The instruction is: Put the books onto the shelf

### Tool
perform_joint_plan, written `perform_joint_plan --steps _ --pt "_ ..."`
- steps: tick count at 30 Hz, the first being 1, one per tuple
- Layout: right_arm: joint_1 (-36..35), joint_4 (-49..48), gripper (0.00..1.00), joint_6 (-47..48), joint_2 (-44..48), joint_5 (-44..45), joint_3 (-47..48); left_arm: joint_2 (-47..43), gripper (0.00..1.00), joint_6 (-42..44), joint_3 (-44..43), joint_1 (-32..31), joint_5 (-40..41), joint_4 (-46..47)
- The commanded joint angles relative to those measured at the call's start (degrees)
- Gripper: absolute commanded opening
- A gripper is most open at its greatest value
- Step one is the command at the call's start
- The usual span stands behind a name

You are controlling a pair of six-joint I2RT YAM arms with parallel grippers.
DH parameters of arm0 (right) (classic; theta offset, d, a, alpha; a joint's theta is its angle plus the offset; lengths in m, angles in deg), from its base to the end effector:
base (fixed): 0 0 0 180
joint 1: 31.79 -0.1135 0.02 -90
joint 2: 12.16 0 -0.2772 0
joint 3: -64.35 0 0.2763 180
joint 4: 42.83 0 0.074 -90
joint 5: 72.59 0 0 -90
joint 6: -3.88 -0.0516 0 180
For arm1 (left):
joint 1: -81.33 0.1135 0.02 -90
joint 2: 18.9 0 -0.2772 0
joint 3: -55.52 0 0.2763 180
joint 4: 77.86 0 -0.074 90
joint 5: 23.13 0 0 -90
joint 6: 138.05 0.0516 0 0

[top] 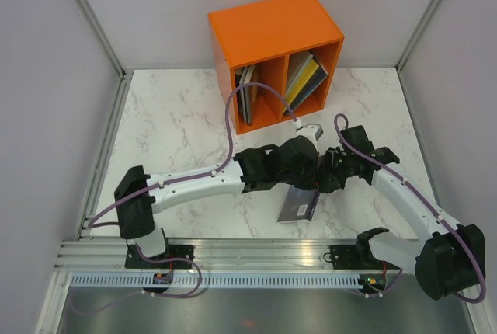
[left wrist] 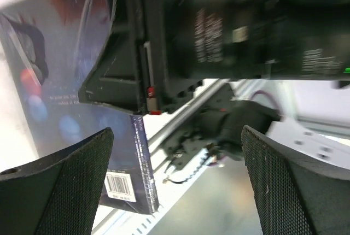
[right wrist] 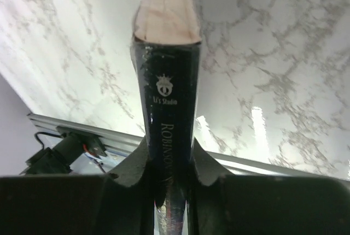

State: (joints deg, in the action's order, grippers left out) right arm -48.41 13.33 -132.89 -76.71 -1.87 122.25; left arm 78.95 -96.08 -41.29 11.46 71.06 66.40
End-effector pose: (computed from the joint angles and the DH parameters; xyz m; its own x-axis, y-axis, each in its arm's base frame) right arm 0.2169 0.0825 0.2227 -0.8858 0.4533 -0.0990 0.3371 0.7753 0.5341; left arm 0.1531 -0.4068 0.3080 -0.8190 0.0799 -0.5681 0.4595 0.6842 -0.5662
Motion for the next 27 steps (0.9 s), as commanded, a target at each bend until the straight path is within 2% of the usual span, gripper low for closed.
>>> perform_joint_plan --steps 1,10,16,22,27 --pt "-0.43 4.89 0.0 1.41 2.94 0.74 2.1 -5.11 1.0 -3.74 1.03 -0.45 0.99 4.74" --pt "-0.43 10.35 0.0 3.96 6.46 5.4 4.55 -8.72 1.0 -3.65 5.87 -0.36 4.85 3.96" --pt "-0.43 9.91 0.0 6.32 5.76 10.67 10.87 -20.31 1.0 -2.42 11.49 0.87 12.67 -3.95" --pt "0.01 4.56 0.0 8.18 -3.64 12.7 25.72 -33.48 1.0 -1.98 18.52 3.5 13.83 -12.38" --pt "0.8 -0.36 0.0 9.14 -11.9 16.91 41.45 -40.35 1.0 -4.61 22.92 3.6 12.87 -16.17"
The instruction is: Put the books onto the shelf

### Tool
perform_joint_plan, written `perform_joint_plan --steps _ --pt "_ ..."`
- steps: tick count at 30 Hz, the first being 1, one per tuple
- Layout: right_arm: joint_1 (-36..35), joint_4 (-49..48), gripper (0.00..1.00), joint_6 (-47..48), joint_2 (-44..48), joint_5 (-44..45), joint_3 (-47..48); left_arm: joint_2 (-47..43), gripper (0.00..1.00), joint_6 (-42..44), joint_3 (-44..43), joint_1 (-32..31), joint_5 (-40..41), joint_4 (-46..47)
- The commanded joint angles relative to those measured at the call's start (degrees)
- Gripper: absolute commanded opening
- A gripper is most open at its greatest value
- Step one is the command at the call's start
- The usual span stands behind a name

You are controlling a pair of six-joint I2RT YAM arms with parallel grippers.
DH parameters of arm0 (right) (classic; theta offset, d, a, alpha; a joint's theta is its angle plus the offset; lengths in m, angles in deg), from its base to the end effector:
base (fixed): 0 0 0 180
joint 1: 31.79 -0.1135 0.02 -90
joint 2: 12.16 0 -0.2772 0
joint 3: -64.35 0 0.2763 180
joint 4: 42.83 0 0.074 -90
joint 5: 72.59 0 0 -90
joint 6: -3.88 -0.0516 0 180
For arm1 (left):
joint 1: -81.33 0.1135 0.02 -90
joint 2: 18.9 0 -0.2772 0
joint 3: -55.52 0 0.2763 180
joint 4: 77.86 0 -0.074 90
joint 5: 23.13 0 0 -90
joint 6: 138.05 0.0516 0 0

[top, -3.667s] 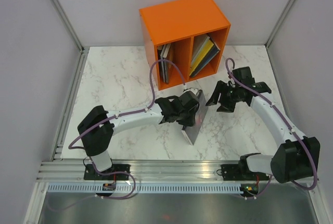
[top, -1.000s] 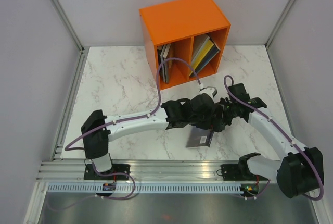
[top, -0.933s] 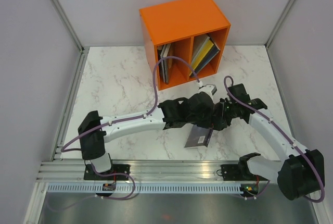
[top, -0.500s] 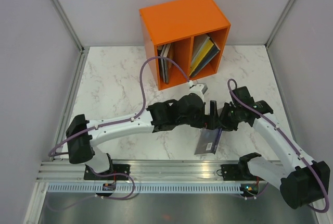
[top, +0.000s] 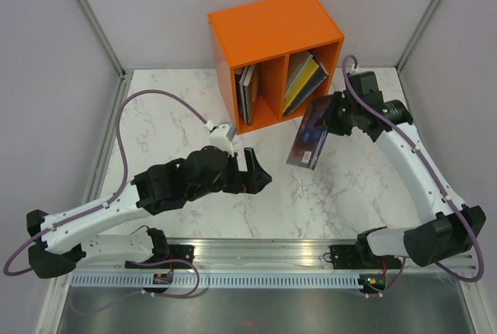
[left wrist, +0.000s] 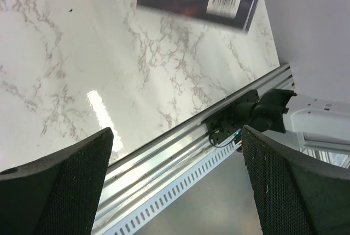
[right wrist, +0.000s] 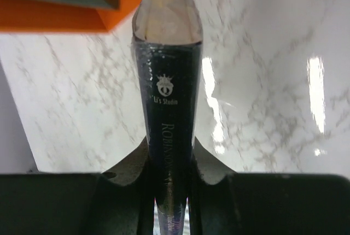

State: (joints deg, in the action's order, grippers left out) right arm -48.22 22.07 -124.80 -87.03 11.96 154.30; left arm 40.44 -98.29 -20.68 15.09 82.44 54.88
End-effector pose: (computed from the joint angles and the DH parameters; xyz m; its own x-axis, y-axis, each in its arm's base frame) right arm 0.2819 0.0882 0.3572 -0.7848 0.4172 -0.4583 0.1923 0.8669 0.4599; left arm 0.1133 -0.2230 0.3695 -0.7364 -0.1650 -0.6561 0.3475 0.7398 -0.5762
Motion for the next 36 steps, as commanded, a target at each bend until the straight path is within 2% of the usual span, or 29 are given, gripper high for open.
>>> perform_joint_plan --steps 1,5,7,17,19,23,26,27,30,36 --pt "0.87 -10.07 0.0 1.32 -2.72 3.6 11.43 -3.68 1.0 -3.45 3.35 -0.03 1.39 -5.35" --pt "0.87 -12.72 0.0 2.02 -9.83 8.69 22.58 -7.03 1.0 -4.52 4.51 0.05 0.51 -6.58" --pt "0.87 -14.38 0.0 2.29 -11.61 12.39 24.54 -7.47 1.0 -4.26 4.07 -0.03 -0.54 -7.46" --pt "0.96 -29.06 0.0 -0.08 -17.85 20.3 22.18 -7.3 1.0 -3.11 3.1 0.06 -4.76 -10.37" --pt "0.96 -34.14 0.0 -0.35 -17.85 20.83 20.43 -7.3 1.0 -3.2 3.36 0.06 -5.46 -10.63" --pt "0.96 -48.79 0.0 -0.96 -15.22 22.5 11.12 -6.69 1.0 -2.5 3.37 0.06 -6.69 -11.16" --pt "0.96 -56.37 0.0 -0.79 -12.59 22.68 4.18 -5.72 1.0 -2.15 3.54 0.06 -7.84 -11.51" --pt "0.96 -62.4 0.0 -0.96 -11.62 23.72 1.81 -5.46 1.0 -2.14 3.63 0.06 -8.19 -11.6" --pt "1.04 -72.7 0.0 -0.79 -9.42 25.57 -6.2 -4.14 1.0 -2.23 3.89 0.06 -9.94 -11.86" --pt "1.83 -79.25 0.0 -0.96 -13.46 21.72 -8.06 -3.69 1.0 -2.41 3.1 0.06 -9.43 -13.97"
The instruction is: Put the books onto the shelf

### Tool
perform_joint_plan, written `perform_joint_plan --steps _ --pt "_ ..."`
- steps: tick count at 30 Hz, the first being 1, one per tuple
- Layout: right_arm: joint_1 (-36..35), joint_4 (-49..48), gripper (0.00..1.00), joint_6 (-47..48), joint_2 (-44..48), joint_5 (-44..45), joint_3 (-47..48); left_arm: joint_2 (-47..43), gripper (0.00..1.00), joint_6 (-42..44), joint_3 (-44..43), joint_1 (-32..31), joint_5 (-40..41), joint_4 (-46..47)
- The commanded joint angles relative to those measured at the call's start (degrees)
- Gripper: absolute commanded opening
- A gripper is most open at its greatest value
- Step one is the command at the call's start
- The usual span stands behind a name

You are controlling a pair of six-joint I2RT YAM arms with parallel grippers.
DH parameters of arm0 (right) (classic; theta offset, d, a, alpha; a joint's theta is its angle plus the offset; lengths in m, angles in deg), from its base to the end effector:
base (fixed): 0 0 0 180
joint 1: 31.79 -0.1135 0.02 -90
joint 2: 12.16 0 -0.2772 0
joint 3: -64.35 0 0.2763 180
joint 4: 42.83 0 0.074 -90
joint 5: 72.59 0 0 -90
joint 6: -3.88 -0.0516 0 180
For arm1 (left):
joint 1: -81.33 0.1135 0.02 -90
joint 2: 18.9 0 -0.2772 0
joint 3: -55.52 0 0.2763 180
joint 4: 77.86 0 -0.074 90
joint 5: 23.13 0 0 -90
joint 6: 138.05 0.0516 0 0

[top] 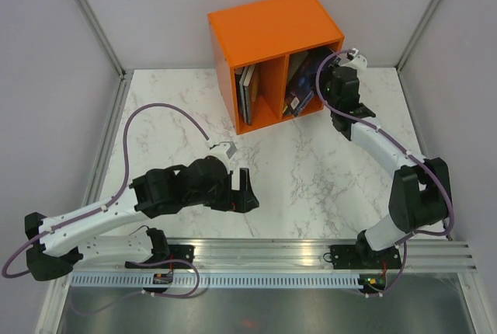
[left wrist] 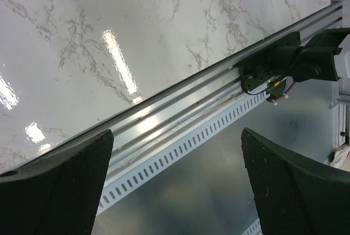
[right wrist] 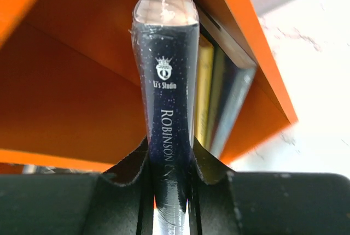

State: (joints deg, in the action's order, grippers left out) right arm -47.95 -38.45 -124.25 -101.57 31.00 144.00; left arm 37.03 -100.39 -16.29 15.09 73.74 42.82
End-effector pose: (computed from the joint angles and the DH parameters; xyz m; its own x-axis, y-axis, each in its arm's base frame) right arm 0.3970 0.1024 0.3135 -0.2165 0.5621 -0.7982 0.1042 0.8262 0.5536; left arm 0.0949 -0.2001 0.3326 -0.8609 0.0049 -0.5087 0.3145 0.7912 -0.5246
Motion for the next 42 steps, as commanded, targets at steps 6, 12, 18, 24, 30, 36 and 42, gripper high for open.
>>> perform_joint_plan --steps 6,12,18,24,30,36,42 --pt "1.75 -24.69 0.0 -2.82 2.74 2.68 -0.4 -1.69 1.0 -1.1 -0.85 0.06 1.03 -4.89" --pt "1.66 -33.04 0.0 -2.82 -1.64 1.97 0.3 -2.92 1.0 -2.07 1.08 0.06 1.39 -5.69" --pt "2.01 -43.07 0.0 -3.7 -15.25 1.63 4.68 -2.13 1.0 -2.42 1.26 0.06 1.12 -6.39" --pt "2.1 -45.71 0.0 -5.81 -32.82 1.0 18.47 -0.46 1.0 -2.33 1.43 0.06 0.77 -6.65" --pt "1.92 -42.38 0.0 -5.2 -36.46 2.24 21.14 -2.39 1.0 -4.35 3.19 0.06 1.65 -6.92" --pt "2.01 -29.92 0.28 -6.08 -34.88 -2.94 21.74 -3.54 1.0 -4.97 3.19 0.23 4.81 -6.92" --pt "2.1 -17.43 0.51 -3.45 -32.15 -10.15 21.57 0.59 1.0 -2.69 0.29 0.58 6.4 -6.57"
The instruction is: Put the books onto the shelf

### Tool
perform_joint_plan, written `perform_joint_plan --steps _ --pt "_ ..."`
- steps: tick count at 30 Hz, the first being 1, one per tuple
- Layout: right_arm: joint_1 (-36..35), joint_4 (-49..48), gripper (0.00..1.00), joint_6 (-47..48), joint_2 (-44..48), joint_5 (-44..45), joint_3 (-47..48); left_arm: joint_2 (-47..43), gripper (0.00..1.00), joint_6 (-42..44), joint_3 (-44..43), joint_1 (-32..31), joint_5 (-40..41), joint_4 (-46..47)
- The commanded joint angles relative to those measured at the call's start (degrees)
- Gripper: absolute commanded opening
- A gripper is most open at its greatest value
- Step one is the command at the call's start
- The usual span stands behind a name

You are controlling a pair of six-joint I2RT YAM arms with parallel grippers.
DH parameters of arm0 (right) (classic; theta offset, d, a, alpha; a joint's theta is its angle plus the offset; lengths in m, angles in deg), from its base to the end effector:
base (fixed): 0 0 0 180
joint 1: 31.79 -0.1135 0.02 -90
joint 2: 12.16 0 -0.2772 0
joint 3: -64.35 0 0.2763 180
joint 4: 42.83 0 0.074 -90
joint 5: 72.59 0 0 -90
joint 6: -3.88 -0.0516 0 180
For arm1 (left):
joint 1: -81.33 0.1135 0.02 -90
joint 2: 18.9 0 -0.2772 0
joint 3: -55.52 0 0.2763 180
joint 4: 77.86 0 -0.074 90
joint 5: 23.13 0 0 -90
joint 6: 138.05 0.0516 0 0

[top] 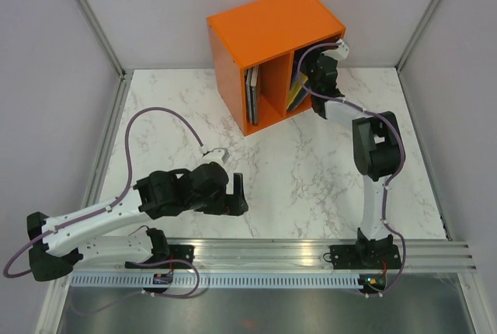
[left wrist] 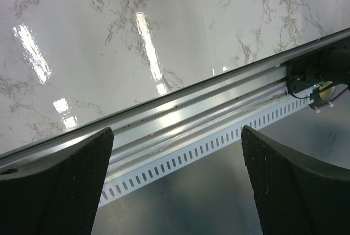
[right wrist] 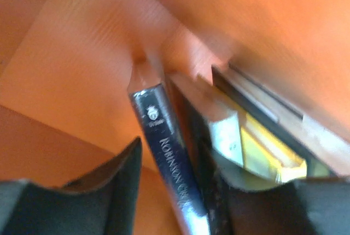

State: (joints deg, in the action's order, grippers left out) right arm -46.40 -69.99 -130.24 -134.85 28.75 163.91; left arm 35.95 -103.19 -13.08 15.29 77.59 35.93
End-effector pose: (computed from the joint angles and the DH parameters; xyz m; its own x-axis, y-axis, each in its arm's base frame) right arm 0.5329 0.1284 0.2470 0.0088 0.7077 -0.7065 -0.0886 0.7043 0.7044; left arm 0.0919 -0.1832 0.3069 -0.8830 0.0018 -0.4693 0.2227 0.8818 -0.4157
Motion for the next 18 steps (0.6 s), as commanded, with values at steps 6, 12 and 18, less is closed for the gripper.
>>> perform_joint_plan --steps 6,12,18 --pt "0.46 16.33 0.89 4.39 8.25 -11.06 -6.4 5.79 1.0 1.43 -5.12 0.83 2.81 1.73" --pt "0.64 17.99 0.98 4.65 20.72 -14.32 -17.56 7.2 1.0 3.28 -6.61 2.84 4.13 2.86" --pt "0.9 28.86 0.98 6.67 37.77 -14.32 -26.28 11.49 1.0 7.84 -6.79 7.85 2.56 7.86"
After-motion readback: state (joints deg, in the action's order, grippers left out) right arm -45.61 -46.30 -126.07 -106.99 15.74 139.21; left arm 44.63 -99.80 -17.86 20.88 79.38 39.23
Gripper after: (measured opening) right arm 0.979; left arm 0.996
